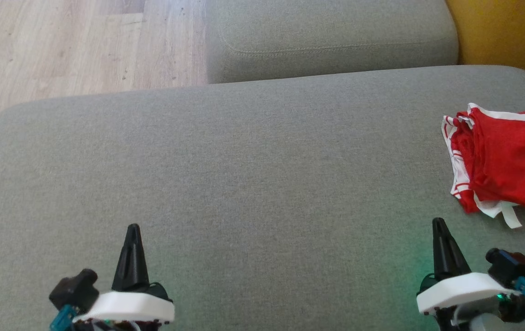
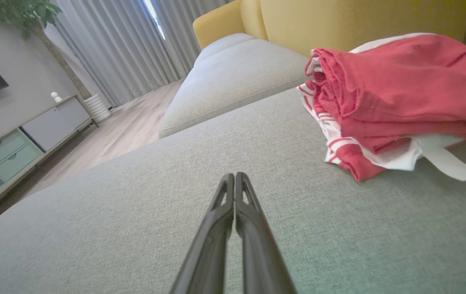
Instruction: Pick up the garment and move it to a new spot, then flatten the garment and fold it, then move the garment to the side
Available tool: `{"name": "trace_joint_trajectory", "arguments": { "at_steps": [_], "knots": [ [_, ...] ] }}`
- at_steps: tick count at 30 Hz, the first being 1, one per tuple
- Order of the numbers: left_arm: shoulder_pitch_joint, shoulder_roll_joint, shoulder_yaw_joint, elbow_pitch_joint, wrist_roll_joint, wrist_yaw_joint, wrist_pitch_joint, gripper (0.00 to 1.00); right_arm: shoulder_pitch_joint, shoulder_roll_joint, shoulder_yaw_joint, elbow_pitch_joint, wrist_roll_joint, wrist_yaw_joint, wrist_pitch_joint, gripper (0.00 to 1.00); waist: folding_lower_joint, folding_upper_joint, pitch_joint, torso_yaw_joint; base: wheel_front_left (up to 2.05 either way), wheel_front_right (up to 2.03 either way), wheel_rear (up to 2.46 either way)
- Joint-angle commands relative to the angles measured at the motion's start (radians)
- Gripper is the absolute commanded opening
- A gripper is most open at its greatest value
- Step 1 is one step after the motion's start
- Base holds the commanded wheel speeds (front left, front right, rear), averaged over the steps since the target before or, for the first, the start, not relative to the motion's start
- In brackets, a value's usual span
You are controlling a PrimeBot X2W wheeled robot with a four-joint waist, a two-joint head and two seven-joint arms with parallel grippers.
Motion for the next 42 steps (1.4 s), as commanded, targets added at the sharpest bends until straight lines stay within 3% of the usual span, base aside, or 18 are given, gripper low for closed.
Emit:
{"name": "trace_joint_trajectory", "arguments": {
  "at_steps": [1,42],
  "knots": [
    [-0.046,0.001,0.023,-0.035,-0.026,-0.007,0.008,0.0,-0.05,-0.001,-0.007,-0.038,0.032,0.0,0.005,0.0,0.0,0.0,0.0,0.0,0.0,0.0,0.0],
    [-0.064,0.003,0.112,-0.049,-0.411,-0.029,0.126,0.0,-0.067,-0.003,-0.053,-0.088,0.473,0.0,0.121,0.0,0.0,0.0,0.004,-0.001,0.0,0.0,0.0]
  ]
}}
